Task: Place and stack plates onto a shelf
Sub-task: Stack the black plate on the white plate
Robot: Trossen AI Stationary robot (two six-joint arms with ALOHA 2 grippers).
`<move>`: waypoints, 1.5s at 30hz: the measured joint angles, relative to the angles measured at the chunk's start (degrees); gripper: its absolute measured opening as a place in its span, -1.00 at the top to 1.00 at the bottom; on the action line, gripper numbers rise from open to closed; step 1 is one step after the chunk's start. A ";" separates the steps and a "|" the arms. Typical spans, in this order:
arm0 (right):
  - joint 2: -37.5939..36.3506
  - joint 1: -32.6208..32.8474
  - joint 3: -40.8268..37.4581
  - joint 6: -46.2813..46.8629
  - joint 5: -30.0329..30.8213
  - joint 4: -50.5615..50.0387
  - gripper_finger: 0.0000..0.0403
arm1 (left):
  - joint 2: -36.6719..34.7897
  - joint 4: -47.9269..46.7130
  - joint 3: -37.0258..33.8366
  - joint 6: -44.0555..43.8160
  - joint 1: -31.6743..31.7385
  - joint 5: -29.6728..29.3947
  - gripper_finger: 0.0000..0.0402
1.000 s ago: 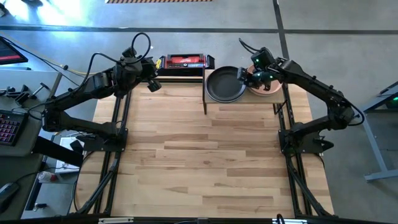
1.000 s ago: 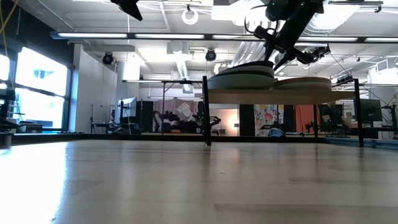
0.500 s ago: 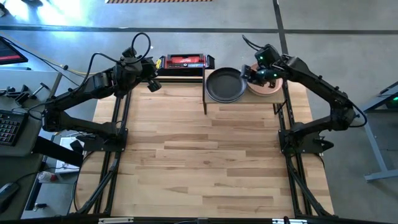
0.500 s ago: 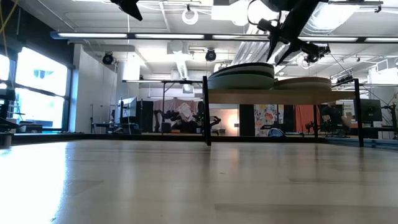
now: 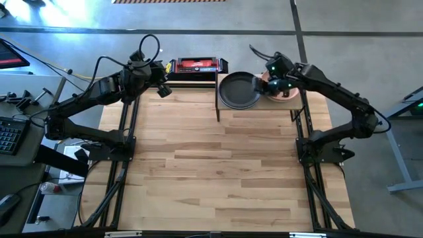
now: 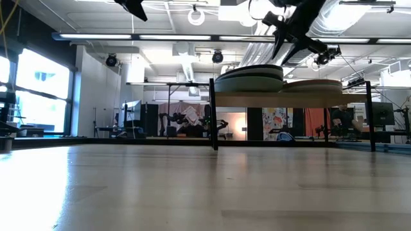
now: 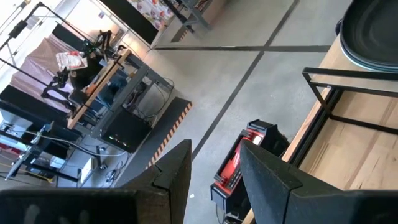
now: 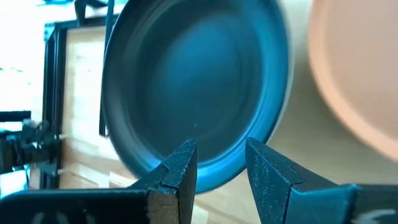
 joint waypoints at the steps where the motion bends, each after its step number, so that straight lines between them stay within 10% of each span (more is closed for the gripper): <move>1: 0.00 0.68 0.00 0.02 0.51 -0.02 0.43 | 0.00 0.00 0.00 0.00 0.00 0.00 0.37; 45: 8.26 13.44 -1.07 7.60 0.65 0.61 0.43 | 0.02 0.50 -0.02 0.96 1.04 3.07 0.37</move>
